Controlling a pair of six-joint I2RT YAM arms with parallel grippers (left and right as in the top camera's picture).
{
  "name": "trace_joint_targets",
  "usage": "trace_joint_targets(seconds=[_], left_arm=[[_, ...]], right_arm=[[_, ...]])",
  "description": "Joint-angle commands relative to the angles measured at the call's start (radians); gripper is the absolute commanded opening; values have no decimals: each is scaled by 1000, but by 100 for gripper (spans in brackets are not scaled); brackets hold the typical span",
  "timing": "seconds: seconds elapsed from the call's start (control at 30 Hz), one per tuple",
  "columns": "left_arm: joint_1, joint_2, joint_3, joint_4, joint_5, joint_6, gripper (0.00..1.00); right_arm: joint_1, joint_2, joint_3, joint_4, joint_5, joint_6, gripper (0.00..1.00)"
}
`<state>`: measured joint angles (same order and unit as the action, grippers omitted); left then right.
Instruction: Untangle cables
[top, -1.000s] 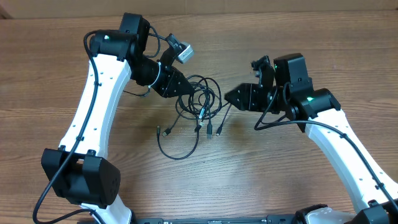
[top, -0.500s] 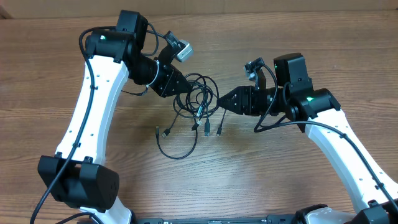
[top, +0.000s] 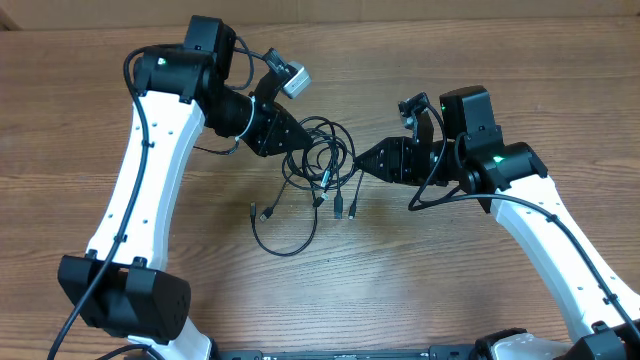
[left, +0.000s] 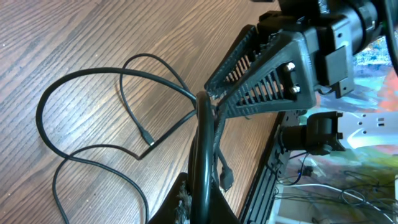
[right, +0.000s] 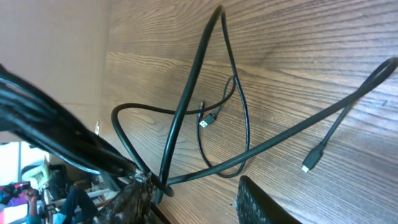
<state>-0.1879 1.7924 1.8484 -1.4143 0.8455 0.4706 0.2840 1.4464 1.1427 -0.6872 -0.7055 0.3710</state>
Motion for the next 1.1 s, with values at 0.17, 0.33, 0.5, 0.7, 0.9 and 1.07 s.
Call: trace_joint_targets(seconds=[0.17, 0.33, 0.5, 0.7, 0.9, 1.07], left_arm=[[-3, -58, 29, 9, 49, -7, 4], [-3, -58, 29, 20, 118, -7, 4], [-3, -62, 29, 52, 198, -7, 4], [-3, -70, 29, 80, 204, -27, 4], [-2, -93, 29, 128, 237, -56, 4], [-2, -125, 29, 164, 217, -98, 4]], right_arm=[[3, -12, 23, 3, -82, 30, 42], [3, -12, 23, -4, -108, 54, 41], [3, -12, 23, -22, -108, 155, 41], [3, -12, 23, -61, -108, 259, 41], [3, -11, 23, -80, -49, 258, 32], [3, -10, 1, -143, 275, 250, 36]])
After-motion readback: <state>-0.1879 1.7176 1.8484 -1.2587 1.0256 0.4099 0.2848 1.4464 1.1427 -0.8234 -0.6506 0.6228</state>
